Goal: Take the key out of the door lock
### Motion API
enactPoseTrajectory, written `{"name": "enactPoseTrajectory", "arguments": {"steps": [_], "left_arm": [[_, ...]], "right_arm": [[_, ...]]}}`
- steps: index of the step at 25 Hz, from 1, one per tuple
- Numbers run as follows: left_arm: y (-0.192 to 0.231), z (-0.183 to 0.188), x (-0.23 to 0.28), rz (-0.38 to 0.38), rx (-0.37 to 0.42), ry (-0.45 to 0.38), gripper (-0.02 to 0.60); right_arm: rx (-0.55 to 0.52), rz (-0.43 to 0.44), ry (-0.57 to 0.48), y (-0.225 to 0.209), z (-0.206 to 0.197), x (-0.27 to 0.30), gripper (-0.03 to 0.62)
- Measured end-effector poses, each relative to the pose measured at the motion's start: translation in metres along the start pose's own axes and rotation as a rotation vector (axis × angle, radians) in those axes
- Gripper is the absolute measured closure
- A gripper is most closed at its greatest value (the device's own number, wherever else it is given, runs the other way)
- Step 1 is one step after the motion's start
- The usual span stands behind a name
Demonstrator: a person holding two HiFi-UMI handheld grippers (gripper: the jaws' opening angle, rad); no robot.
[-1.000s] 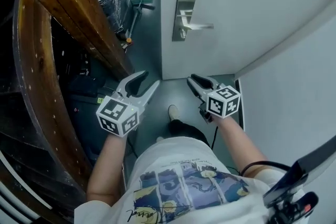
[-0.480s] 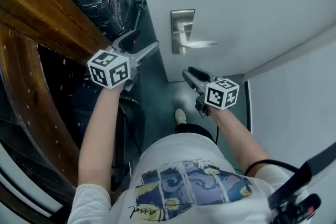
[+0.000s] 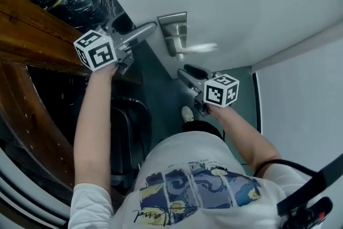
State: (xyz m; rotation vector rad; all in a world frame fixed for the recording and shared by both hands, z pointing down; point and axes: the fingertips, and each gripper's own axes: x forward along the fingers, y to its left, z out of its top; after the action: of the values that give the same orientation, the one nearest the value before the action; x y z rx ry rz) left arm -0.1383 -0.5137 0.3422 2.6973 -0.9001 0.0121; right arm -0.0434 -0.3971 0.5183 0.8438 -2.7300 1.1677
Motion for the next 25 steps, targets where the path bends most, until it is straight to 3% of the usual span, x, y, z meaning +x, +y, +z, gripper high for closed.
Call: {"name": "enactPoseTrajectory", "arguments": {"steps": [6, 9, 25], "left_arm": [[-0.009, 0.007, 0.014, -0.110, -0.025, 0.010, 0.135], [-0.016, 0.006, 0.014, -0.157, -0.044, 0.006, 0.204], [-0.015, 0.005, 0.012, -0.141, -0.055, -0.005, 0.233]], "right_arm": [[0.008, 0.005, 0.005, -0.006, 0.005, 0.008, 0.450], [0.026, 0.003, -0.006, -0.009, 0.006, 0.007, 0.450], [0.339, 0.114, -0.146, -0.015, 0.031, 0.026, 0.451]]}}
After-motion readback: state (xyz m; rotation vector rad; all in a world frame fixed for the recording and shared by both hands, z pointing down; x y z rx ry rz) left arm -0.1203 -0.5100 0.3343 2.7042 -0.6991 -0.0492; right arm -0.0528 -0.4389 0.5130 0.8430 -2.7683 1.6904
